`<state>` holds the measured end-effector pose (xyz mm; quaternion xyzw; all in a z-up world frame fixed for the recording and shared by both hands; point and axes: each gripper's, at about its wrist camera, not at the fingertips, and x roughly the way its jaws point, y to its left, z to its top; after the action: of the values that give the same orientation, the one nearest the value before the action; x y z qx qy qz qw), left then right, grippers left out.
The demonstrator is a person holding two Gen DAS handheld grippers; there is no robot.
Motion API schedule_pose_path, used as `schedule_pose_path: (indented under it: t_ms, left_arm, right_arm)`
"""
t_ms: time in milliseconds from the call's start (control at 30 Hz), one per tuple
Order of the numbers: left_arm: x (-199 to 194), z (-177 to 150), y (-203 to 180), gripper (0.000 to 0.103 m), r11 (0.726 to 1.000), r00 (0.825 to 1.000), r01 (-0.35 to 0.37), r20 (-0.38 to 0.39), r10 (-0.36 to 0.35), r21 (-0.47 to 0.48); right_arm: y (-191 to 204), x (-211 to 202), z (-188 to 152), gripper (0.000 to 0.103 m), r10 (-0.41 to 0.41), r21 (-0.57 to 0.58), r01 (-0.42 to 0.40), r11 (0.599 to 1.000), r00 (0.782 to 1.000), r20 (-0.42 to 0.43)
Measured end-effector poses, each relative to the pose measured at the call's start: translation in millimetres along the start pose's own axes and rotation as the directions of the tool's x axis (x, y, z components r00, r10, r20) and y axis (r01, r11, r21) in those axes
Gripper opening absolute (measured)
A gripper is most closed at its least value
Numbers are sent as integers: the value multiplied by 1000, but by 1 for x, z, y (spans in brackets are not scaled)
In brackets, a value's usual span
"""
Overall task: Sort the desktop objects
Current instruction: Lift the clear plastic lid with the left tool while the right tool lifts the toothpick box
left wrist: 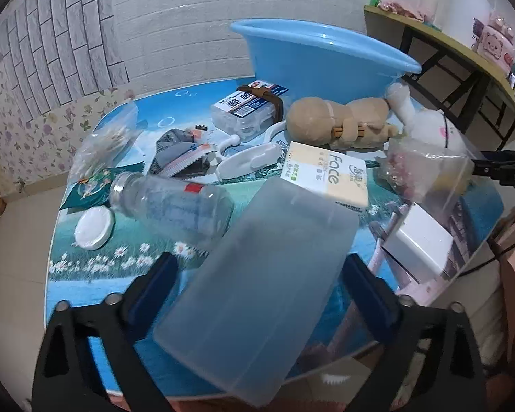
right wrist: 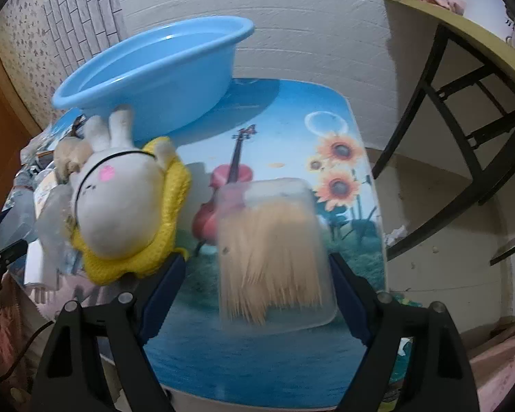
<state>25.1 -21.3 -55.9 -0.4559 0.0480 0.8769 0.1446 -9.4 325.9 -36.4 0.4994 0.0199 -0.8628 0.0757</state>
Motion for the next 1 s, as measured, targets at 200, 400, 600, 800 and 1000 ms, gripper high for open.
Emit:
schedule_pose_path:
  t_ms: [200,400,600,800,1000]
  left_arm:
    - [-21,-13,8,76,998,999,41,-3,-41,-40]
    - [-25,-18,2,63,996,996,86,-18,-86,-21]
    - [-12,-13,-11,65,999,997,53,-55,-52,8]
    - [2,-2,-11,76,999,998,-29,-50,28,-20]
    - [-1,0,-19,61,1000,999,-9,-49,9,-1]
  right_arm:
    - [13,-1,-3,84,6,-22,-6,1000,1000,-9]
    - [2,9,-2,84,-21,34,22,999,999,-36]
    - [-7,9,-4,84,-43,54,45,998,998,-41]
    - [-12,4,-2,84,-70,49,71,996,997,-23]
    - [-7,8,-1,74,-67,16,67,998,998,-5]
